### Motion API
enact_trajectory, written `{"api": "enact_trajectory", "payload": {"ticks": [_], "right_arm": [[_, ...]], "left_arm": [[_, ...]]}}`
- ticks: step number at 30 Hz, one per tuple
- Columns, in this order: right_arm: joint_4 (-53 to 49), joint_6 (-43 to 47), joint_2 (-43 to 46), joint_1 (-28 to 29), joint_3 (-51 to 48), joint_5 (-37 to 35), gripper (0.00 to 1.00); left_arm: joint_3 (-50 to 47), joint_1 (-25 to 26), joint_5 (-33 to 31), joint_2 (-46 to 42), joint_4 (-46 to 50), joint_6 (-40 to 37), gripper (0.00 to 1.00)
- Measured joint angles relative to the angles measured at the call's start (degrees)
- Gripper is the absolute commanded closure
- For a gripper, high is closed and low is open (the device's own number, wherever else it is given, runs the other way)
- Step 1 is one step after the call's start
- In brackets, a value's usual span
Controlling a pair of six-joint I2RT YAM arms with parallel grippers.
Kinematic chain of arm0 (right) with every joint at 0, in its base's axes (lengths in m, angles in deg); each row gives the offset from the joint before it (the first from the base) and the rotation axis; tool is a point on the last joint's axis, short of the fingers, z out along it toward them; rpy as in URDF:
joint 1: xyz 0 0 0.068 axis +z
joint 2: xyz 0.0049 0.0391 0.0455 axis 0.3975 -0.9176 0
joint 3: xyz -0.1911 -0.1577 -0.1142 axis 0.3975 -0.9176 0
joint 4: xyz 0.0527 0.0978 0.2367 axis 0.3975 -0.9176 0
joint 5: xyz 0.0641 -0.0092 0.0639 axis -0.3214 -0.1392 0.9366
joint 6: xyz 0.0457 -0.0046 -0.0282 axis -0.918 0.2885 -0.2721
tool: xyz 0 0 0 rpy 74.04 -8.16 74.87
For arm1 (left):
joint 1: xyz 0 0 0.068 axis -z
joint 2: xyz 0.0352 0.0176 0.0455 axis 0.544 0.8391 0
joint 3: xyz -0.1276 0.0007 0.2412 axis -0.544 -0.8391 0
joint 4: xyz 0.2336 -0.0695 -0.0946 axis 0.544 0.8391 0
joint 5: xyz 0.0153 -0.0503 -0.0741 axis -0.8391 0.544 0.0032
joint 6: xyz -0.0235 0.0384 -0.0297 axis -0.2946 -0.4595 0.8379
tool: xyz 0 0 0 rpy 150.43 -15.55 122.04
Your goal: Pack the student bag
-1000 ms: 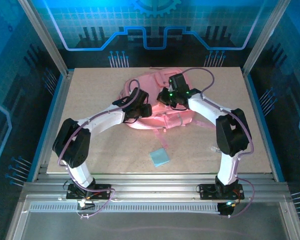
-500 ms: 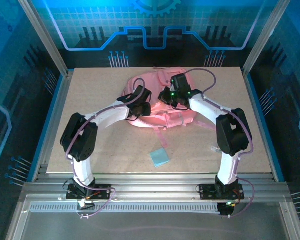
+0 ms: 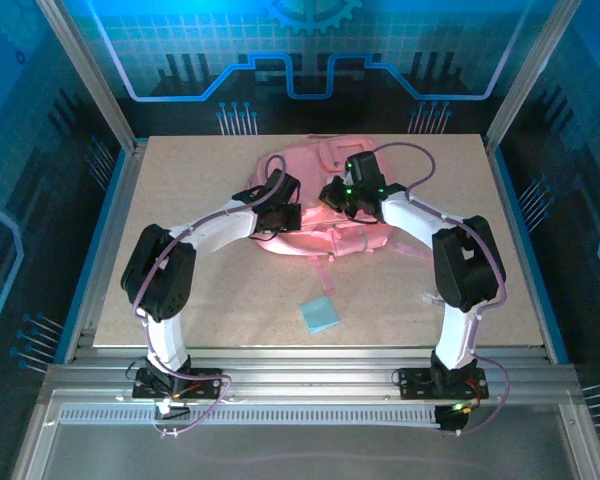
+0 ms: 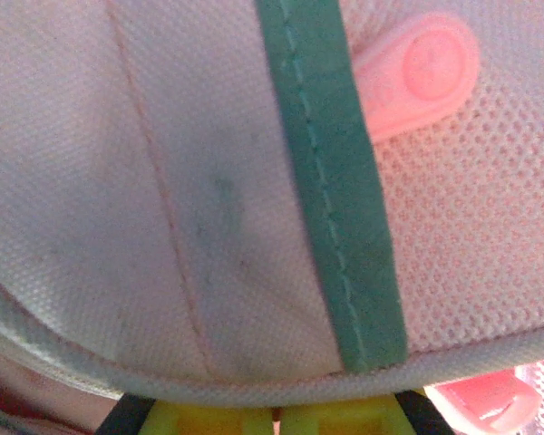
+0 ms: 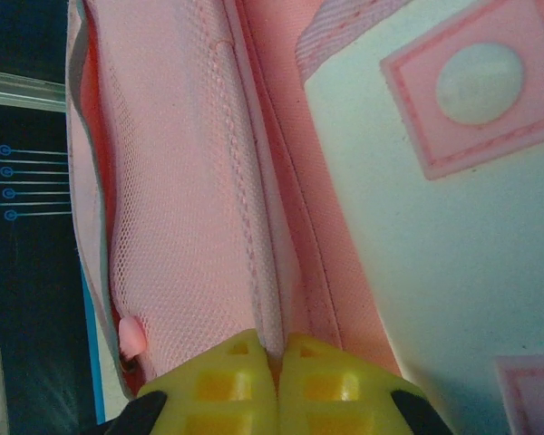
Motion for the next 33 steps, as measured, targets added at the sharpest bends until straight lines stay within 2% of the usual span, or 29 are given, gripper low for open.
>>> {"api": "enact_trajectory", "payload": {"ticks": [5, 10, 17, 23, 24, 26, 28, 30, 33], "right_arm": [[-1.81, 4.35, 0.0, -1.4, 0.48, 1.66, 1.0], [-6.56, 9.84, -0.61, -3.56, 4.09, 5.27, 1.0], [-13.99, 15.63, -3.74, -3.96, 11.06, 6.34, 1.0], [-21.75, 18.69, -10.38, -5.75, 22.29, 6.05, 1.0], [-22.62, 18.86, -11.69, -6.01, 24.3, 6.21, 0.97], [-23.74, 18.99, -14.08, -6.14, 27.98, 6.82, 0.81], [-23.02, 18.93, -15.32, -6.14, 29.81, 5.84, 0.59], [-21.9, 18.67, -15.23, -6.47, 29.77, 4.11, 0.43], [-19.04, 18.14, -11.56, -7.23, 24.46, 1.53, 0.33]], "left_arm": [[2.08, -3.82, 6.88, -0.35, 5.22, -5.03, 1.0], [7.39, -7.85, 7.72, -0.24, 12.55, -14.91, 1.0], [9.11, -7.93, 8.15, 0.66, 14.32, -17.35, 1.0], [8.46, -3.89, 8.07, -1.6, 13.35, -15.85, 1.0], [7.98, -3.21, 8.83, -2.4, 12.74, -14.93, 1.0], [7.08, -2.23, 10.4, -3.56, 11.72, -13.14, 1.0], [6.67, -1.36, 13.68, -4.09, 10.97, -11.32, 1.0], [6.67, -0.39, 17.0, -4.0, 10.88, -9.92, 1.0], [8.28, 1.2, 21.16, -2.29, 11.23, -8.48, 1.0]]}}
